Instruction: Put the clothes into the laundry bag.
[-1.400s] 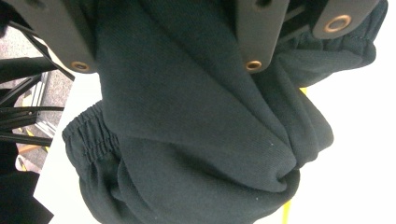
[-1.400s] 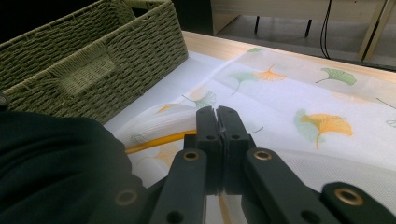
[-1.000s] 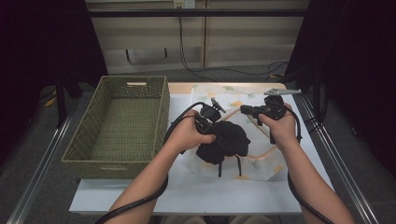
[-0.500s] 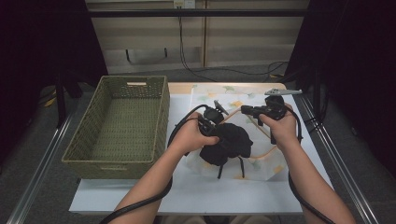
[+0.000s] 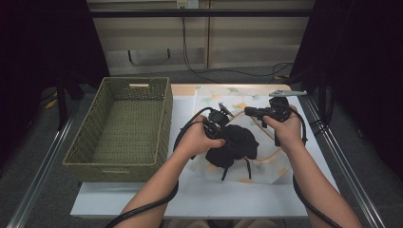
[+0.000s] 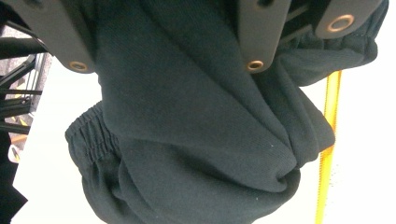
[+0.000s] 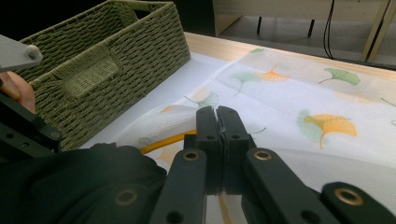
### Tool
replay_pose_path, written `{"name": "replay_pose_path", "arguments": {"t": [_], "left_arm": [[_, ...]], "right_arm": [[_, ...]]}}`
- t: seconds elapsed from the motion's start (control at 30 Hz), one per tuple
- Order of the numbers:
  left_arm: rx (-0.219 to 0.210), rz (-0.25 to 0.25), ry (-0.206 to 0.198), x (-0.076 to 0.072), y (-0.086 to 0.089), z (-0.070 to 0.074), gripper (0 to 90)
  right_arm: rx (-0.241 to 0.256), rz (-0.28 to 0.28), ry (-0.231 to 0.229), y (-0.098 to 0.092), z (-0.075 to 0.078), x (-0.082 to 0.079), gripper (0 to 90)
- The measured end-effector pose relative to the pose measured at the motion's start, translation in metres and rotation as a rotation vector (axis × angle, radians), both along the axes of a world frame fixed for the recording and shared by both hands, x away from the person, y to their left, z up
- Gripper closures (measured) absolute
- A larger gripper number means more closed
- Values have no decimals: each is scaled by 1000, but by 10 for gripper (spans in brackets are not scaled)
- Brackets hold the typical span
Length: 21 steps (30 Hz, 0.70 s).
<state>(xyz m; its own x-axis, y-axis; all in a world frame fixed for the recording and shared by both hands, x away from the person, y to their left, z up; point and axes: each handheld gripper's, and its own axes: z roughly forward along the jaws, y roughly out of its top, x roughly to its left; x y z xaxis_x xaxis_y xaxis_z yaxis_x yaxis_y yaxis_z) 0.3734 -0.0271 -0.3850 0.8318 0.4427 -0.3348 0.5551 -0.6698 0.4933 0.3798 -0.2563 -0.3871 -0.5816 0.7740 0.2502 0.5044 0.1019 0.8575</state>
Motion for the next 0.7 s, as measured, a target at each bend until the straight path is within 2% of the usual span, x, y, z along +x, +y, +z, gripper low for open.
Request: {"name": "replay_pose_path", "arguments": {"t": [0.1, 0.13, 0.2, 0.37, 0.7], "left_arm": [[6, -5, 2, 2, -1, -2, 581], [-4, 11, -1, 1, -2, -4, 580], [8, 8, -14, 2, -2, -6, 579], [19, 35, -23, 4, -5, -10, 580], [8, 68, -36, 8, -8, -15, 579]], "right_arm": [[0, 2, 3, 1, -1, 0, 891], [1, 2, 3, 1, -1, 0, 891], [1, 2, 3, 1, 0, 0, 891], [4, 4, 4, 2, 0, 0, 891], [4, 8, 0, 2, 0, -1, 891]]}}
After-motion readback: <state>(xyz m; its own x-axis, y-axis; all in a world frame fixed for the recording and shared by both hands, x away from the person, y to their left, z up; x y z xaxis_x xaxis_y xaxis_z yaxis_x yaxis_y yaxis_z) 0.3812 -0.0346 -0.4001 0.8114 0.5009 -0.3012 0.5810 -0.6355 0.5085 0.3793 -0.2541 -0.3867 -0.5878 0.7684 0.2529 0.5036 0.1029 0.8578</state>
